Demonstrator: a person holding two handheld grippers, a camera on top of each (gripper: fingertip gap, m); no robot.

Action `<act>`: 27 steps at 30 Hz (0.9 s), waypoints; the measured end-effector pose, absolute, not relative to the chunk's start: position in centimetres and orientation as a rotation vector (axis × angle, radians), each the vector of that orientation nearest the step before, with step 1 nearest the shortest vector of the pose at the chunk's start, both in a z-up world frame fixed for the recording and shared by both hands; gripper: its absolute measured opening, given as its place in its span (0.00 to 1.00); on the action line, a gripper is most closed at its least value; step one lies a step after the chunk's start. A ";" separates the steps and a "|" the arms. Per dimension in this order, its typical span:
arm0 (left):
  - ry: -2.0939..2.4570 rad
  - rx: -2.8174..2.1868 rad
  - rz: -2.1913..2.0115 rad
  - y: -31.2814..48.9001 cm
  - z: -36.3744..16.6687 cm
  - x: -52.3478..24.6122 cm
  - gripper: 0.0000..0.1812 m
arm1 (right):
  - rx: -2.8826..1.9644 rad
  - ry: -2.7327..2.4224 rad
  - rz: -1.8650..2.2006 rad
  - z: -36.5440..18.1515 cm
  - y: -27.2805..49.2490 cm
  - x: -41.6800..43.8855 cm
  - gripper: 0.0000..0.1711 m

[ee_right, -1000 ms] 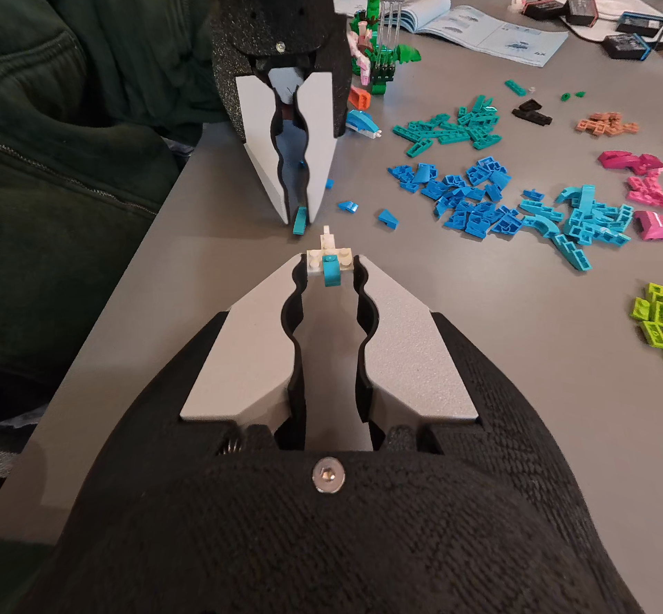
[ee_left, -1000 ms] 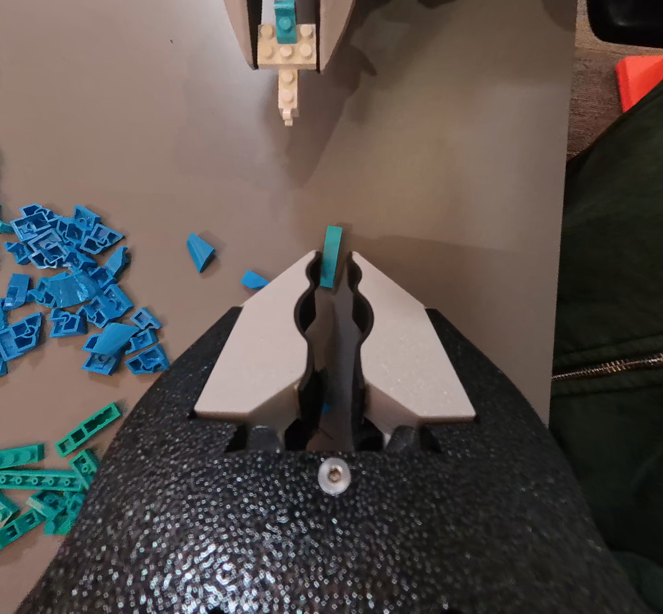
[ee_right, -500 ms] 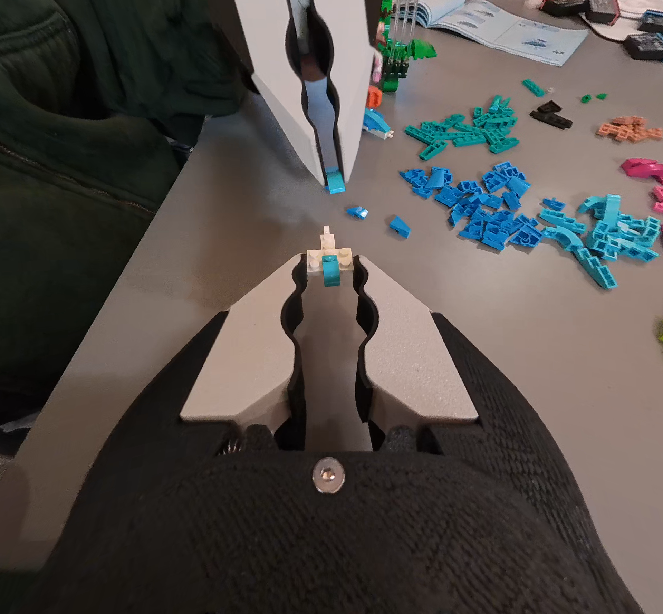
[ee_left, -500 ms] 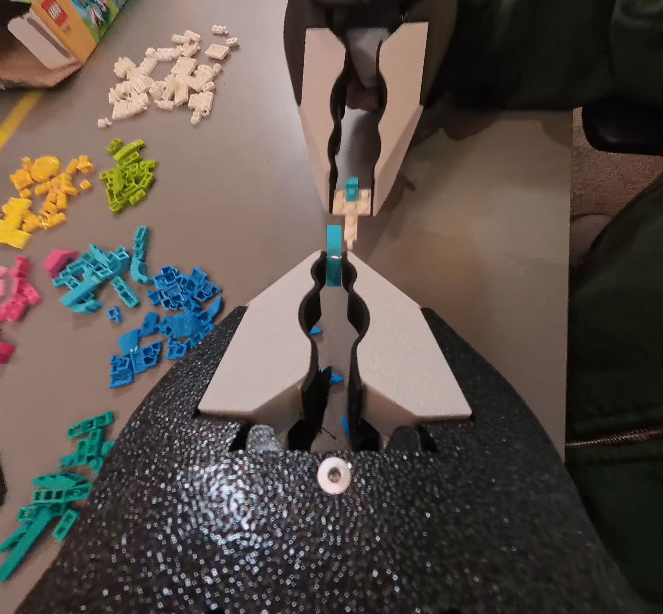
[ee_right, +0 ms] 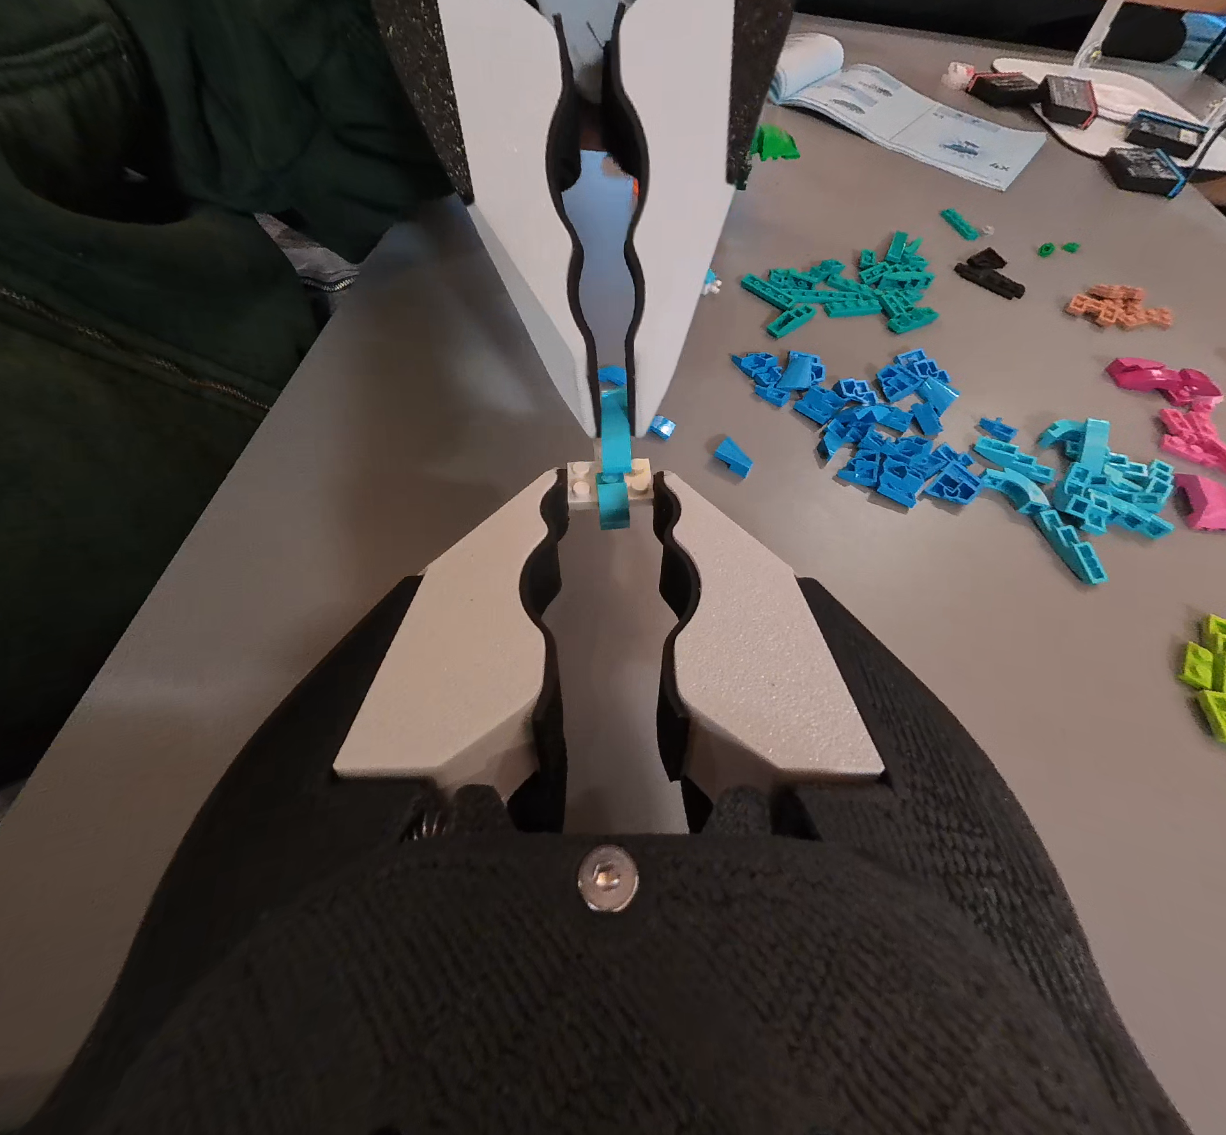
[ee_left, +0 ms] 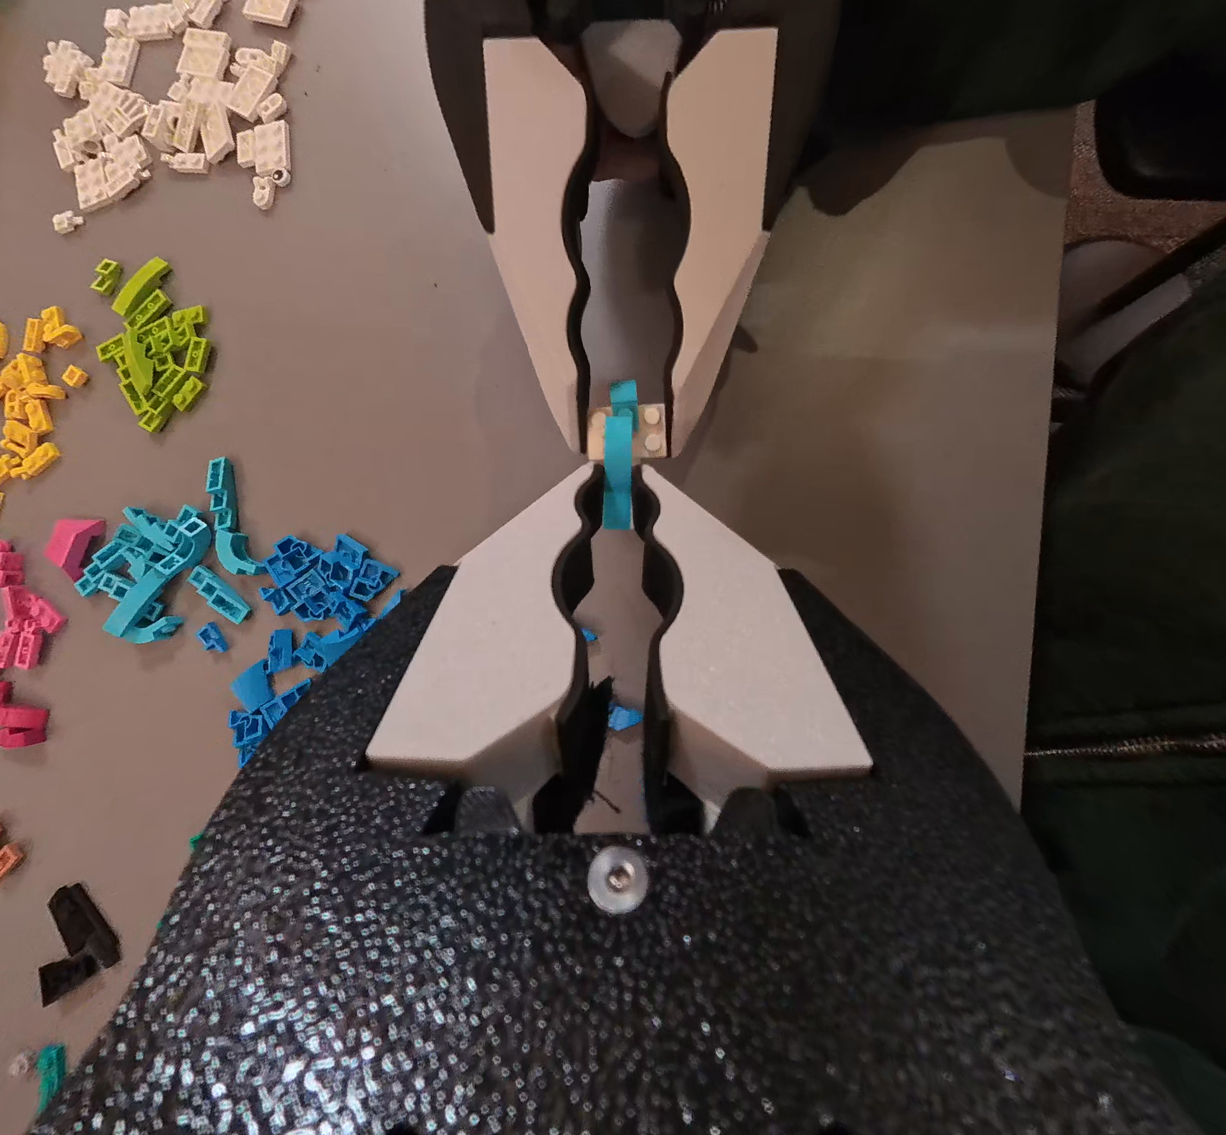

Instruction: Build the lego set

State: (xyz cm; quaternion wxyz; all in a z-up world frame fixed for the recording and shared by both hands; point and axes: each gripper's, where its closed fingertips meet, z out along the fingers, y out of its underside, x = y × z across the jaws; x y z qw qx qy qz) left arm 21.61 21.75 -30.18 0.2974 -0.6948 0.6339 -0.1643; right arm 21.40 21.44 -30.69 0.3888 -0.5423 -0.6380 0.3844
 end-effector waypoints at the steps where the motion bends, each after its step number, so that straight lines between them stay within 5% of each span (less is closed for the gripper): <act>1: 1.681 -1.856 -0.443 21.8 -30.2 21.7 0.03 | -1.381 -1.622 0.978 -30.7 21.5 21.4 0.14; 27: 1.649 -1.889 -0.490 21.4 -30.4 22.3 0.05 | -1.387 -1.614 0.988 -30.7 21.6 21.5 0.14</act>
